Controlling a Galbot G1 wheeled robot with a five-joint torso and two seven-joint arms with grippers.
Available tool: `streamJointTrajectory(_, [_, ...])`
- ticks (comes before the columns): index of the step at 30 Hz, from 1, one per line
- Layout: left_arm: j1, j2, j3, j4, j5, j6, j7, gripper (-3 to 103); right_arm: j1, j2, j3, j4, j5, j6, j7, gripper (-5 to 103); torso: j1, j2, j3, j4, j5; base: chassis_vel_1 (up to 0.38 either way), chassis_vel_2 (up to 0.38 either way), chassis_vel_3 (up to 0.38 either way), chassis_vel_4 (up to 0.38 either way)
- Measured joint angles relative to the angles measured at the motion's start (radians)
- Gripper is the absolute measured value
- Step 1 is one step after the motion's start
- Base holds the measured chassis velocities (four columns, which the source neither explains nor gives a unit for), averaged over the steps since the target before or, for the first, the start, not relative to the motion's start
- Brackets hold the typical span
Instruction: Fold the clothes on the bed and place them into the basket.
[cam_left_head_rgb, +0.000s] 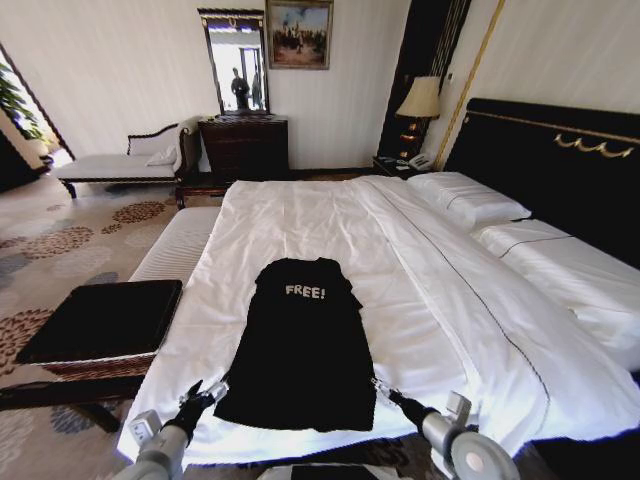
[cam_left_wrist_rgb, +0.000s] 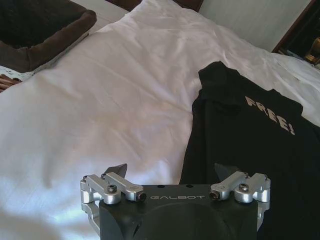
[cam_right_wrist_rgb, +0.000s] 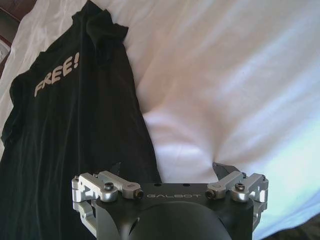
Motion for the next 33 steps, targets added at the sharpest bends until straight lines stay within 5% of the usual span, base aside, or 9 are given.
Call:
streamJointTrajectory(13, [0.003, 0.004, -0.012, -0.008, -0.014, 0.004, 0.000, 98, -0.028, 0.008, -0.091, 0.015, 0.026, -0.058, 0.008, 97, 0.000, 0.000, 0.000, 0.0000, 0.0001, 0.000, 0.000, 0.000, 0.000])
streamJointTrajectory(17, [0.031, -0.005, 0.001, -0.015, -0.014, 0.004, 0.003, 98, -0.022, 0.012, -0.102, -0.002, 0.016, -0.059, 0.009, 76, 0.000, 0.000, 0.000, 0.0001, 0.0000, 0.000, 0.000, 0.000, 0.000])
streamJointTrajectory(28, [0.103, -0.006, 0.035, -0.008, -0.051, 0.009, 0.009, 98, -0.011, 0.024, -0.101, -0.012, 0.008, -0.054, 0.012, 43, 0.000, 0.000, 0.000, 0.0001, 0.0000, 0.000, 0.000, 0.000, 0.000])
streamJointTrajectory(33, [0.112, -0.010, 0.032, 0.014, -0.064, 0.007, 0.006, 89, -0.010, 0.027, -0.100, -0.010, 0.009, -0.054, 0.018, 21, 0.000, 0.000, 0.000, 0.0001, 0.0001, 0.000, 0.000, 0.000, 0.000])
